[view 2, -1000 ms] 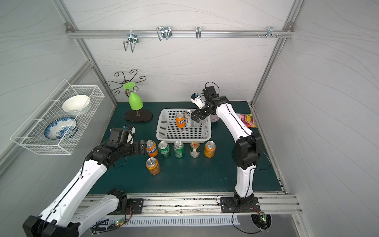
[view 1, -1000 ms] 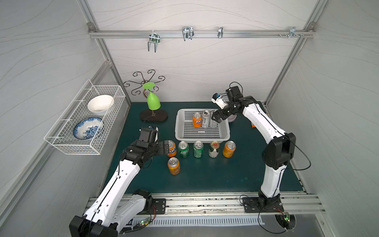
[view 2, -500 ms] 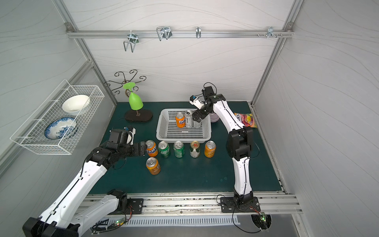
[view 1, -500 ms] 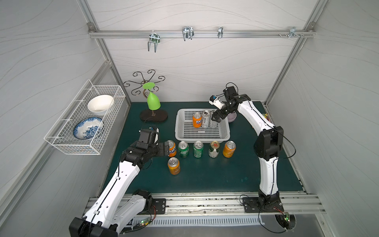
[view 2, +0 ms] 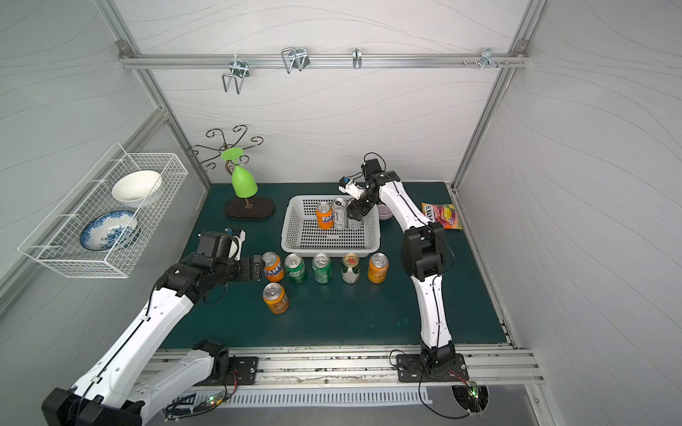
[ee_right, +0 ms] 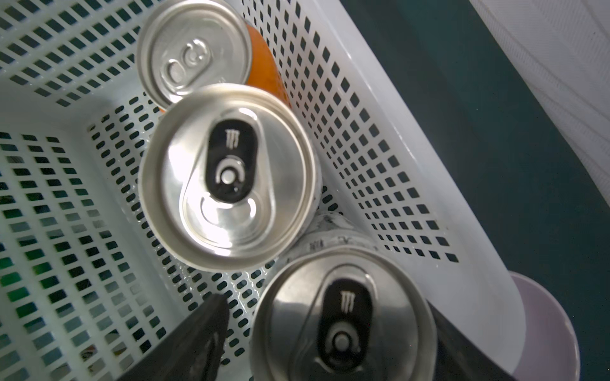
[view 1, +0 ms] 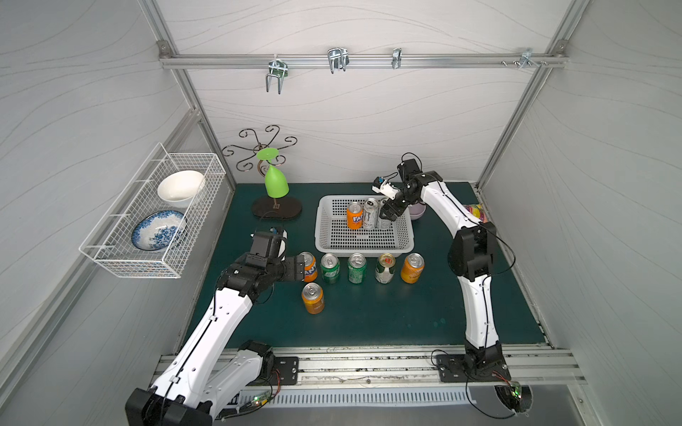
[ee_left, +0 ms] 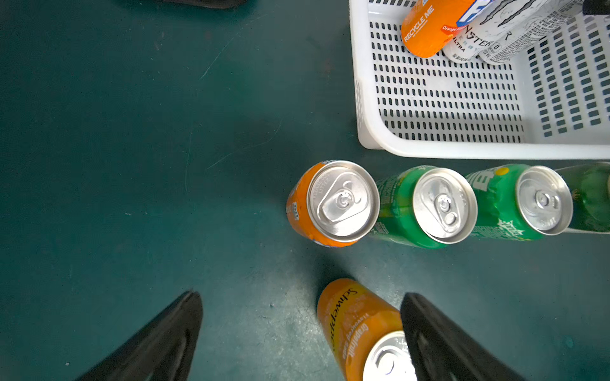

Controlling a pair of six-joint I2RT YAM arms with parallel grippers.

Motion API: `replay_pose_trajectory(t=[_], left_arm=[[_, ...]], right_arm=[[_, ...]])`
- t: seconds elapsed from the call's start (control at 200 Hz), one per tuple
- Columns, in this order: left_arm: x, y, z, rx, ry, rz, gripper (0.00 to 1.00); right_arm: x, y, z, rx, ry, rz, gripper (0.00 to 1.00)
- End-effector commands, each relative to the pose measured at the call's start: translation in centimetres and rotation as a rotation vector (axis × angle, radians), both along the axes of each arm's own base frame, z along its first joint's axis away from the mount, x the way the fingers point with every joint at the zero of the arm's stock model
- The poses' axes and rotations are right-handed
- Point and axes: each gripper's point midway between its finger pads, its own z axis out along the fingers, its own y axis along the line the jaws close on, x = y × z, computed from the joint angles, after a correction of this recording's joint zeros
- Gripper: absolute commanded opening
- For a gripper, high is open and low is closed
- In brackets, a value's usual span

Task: Take out the drinks from the basket
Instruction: Pick up the drink from the basket.

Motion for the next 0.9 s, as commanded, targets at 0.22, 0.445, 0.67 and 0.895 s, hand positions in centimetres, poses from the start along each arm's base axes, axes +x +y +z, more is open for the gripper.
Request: replay_pose_trajectory(t=[0.22,0.445,0.67,0.895], left_arm=[[0.9,-0.1,1.0,-0.002,-0.042,-0.008,0.98],[1.1,-0.1,0.9,0.002,-0.039,-0.01,0.98],[1.0,-0.1,0.8,0.003,-0.037,-0.013,0.99],[0.9,-0.1,0.7,0.003,-0.037,-0.015,0.98]], right_arm=[[0.5,-0.1,-0.9,-0.022,-0.009,0.038,0.78],[0.9,0.7,-1.1,-0.009,-0.022,0.036,0.72],[1.4,1.3,-1.1,-0.002,-0.045,0.028,0.63],[1.3,1.4,0.5,0.028,-0.066,0.0,0.52]])
